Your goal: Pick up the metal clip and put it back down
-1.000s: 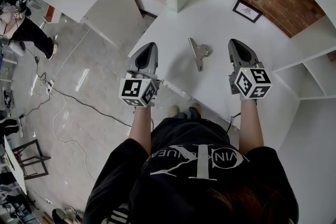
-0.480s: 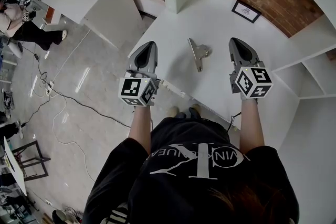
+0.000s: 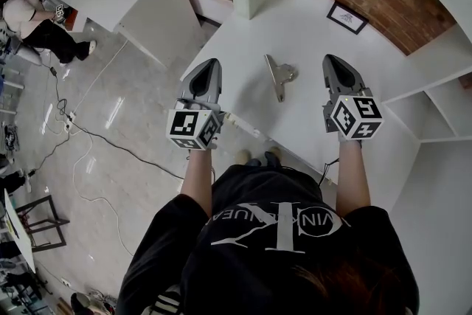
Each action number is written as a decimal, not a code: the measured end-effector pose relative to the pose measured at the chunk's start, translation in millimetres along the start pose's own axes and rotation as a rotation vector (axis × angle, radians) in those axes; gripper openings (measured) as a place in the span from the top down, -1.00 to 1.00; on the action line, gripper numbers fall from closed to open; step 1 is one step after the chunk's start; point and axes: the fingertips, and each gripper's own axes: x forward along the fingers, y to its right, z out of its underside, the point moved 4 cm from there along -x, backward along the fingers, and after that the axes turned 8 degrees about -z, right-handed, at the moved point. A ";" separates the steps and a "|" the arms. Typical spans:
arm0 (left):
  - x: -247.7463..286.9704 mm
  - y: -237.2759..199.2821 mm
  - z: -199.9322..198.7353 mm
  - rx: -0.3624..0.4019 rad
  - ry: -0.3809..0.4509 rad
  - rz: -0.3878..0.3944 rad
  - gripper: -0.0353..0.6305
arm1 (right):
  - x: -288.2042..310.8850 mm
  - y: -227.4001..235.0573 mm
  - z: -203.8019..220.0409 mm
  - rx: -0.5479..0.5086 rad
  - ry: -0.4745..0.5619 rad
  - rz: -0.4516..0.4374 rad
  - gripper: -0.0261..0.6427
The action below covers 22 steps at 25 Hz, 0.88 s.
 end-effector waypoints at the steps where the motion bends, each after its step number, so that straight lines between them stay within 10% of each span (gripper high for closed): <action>1: -0.2 -0.2 0.3 0.000 0.000 0.000 0.93 | 0.1 -0.1 0.2 0.001 0.000 0.001 0.88; 22: 9.8 0.0 0.2 -0.008 -0.005 -0.007 0.93 | 2.3 6.5 -2.8 -0.017 0.004 0.007 0.89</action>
